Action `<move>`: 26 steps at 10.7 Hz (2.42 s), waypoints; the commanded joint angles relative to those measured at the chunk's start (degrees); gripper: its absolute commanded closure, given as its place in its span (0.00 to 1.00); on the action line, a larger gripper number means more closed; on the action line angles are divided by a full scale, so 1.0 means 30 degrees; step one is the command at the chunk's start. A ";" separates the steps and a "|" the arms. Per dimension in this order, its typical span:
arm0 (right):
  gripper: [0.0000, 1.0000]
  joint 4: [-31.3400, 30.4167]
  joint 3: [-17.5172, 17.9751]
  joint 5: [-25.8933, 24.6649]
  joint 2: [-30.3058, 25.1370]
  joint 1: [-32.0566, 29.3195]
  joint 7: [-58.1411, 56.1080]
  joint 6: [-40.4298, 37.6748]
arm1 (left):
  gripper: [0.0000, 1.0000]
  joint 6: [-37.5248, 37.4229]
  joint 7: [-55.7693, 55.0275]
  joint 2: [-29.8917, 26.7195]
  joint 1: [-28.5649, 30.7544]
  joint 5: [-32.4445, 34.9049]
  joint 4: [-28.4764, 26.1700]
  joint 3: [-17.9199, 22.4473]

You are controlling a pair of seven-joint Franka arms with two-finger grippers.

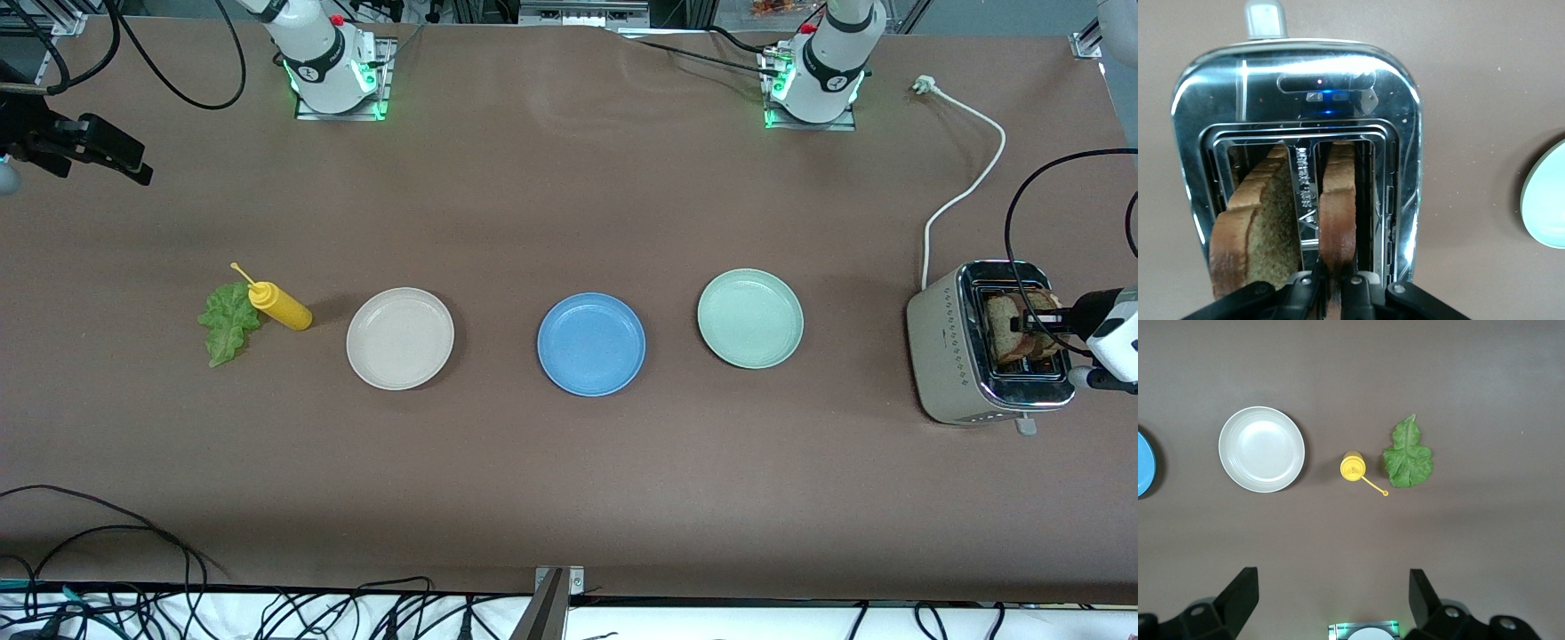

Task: Make sandwich in blue plate with both arms
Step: 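Grasp a bread slice with the left gripper and lift it out, then carry the bread slice with the left gripper over the blue plate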

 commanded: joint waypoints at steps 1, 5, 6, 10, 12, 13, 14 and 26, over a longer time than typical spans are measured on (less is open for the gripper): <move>0.00 -0.0108 -0.0090 0.0012 -0.0162 0.0113 -0.0202 -0.0049 | 1.00 -0.0382 -0.0721 -0.0168 -0.0218 -0.0562 0.0980 0.0013; 0.00 -0.0108 -0.0090 0.0012 -0.0162 0.0113 -0.0202 -0.0049 | 1.00 -0.0382 -0.0725 -0.0314 -0.0480 -0.0328 0.2152 -0.0017; 0.00 -0.0108 -0.0090 0.0012 -0.0162 0.0113 -0.0202 -0.0049 | 1.00 -0.0412 -0.0725 -0.0721 -0.0511 0.0079 0.2360 -0.0017; 0.00 -0.0108 -0.0090 0.0012 -0.0162 0.0113 -0.0202 -0.0049 | 1.00 -0.1027 -0.0696 -0.2216 -0.0482 0.0376 0.2421 0.0071; 0.00 -0.0108 -0.0090 0.0012 -0.0162 0.0113 -0.0202 -0.0049 | 1.00 -0.1348 -0.0696 -0.2716 -0.0482 0.0434 0.2798 0.0071; 0.00 -0.0108 -0.0090 0.0012 -0.0162 0.0113 -0.0202 -0.0049 | 1.00 -0.1756 -0.0754 -0.2746 -0.0511 0.0492 0.2918 -0.0045; 0.00 -0.0108 -0.0090 0.0012 -0.0162 0.0113 -0.0202 -0.0049 | 1.00 -0.1818 -0.0870 -0.2863 -0.0685 0.0493 0.2919 -0.0220; 0.00 -0.0108 -0.0061 0.0012 -0.0162 0.0113 -0.0202 -0.0049 | 1.00 -0.2551 -1.3087 -0.1491 -0.2913 0.2252 0.2889 -0.9210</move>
